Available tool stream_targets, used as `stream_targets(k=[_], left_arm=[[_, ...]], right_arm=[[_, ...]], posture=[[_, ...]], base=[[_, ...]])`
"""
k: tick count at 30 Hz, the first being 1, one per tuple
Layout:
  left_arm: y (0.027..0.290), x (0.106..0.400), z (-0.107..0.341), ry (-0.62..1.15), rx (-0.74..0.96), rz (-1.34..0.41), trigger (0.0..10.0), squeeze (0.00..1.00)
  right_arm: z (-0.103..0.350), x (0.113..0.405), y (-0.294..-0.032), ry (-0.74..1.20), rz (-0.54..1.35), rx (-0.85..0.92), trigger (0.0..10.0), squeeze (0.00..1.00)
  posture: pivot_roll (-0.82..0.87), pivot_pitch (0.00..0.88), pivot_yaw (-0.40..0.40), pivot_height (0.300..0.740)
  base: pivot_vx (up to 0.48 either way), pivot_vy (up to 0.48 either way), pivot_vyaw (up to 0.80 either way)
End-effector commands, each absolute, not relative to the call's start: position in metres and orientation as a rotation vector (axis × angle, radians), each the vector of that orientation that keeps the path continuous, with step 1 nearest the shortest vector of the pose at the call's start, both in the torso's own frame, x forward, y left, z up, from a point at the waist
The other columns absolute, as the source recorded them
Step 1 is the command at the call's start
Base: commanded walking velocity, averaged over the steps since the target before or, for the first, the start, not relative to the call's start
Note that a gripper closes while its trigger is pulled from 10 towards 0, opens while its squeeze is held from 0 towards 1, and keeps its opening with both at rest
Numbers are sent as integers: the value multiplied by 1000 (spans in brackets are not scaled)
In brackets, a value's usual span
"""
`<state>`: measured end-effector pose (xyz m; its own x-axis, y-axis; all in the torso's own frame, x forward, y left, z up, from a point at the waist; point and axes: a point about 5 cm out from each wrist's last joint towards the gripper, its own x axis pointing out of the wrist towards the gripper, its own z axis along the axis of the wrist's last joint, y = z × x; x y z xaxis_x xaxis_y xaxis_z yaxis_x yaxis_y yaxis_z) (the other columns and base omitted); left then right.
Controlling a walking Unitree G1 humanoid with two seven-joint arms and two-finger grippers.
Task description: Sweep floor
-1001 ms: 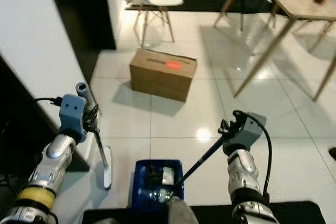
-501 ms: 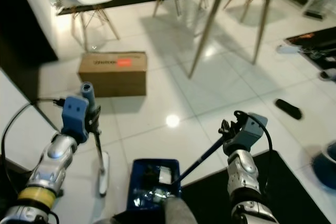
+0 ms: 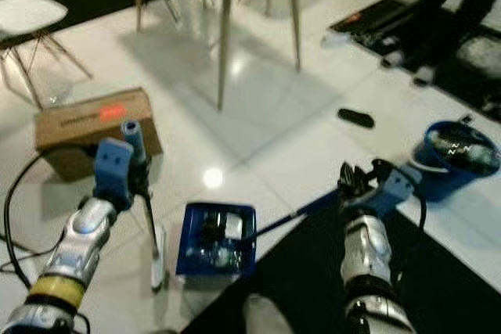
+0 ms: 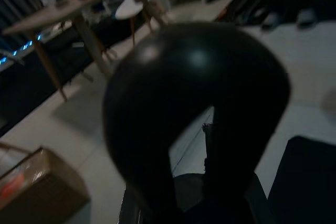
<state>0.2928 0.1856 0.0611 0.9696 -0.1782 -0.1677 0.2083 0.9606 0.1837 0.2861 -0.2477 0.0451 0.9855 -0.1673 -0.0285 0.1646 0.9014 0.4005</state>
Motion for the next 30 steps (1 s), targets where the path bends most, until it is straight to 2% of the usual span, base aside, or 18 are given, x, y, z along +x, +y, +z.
stream_targets(k=[1, 10, 22, 30], left_arm=[[184, 294, 66, 121, 209, -201, 10000, 0], [183, 292, 67, 107, 189, -211, 10000, 0], [180, 294, 75, 54, 142, -209, 10000, 0], [183, 295, 78, 38, 125, -203, 10000, 0]], right_arm=[[52, 290, -243, -68, -154, 459, 10000, 0], [58, 292, -233, -121, -107, 512, 10000, 0], [57, 290, -235, -116, -116, 511, 10000, 0], [57, 290, -236, -112, -120, 511, 10000, 0]], posture=[[21, 0, 5, 740], [26, 1, 7, 740], [22, 2, 7, 740], [23, 1, 9, 740]], base=[[0, 0, 0], [0, 0, 0], [0, 0, 0], [252, 0, 0]])
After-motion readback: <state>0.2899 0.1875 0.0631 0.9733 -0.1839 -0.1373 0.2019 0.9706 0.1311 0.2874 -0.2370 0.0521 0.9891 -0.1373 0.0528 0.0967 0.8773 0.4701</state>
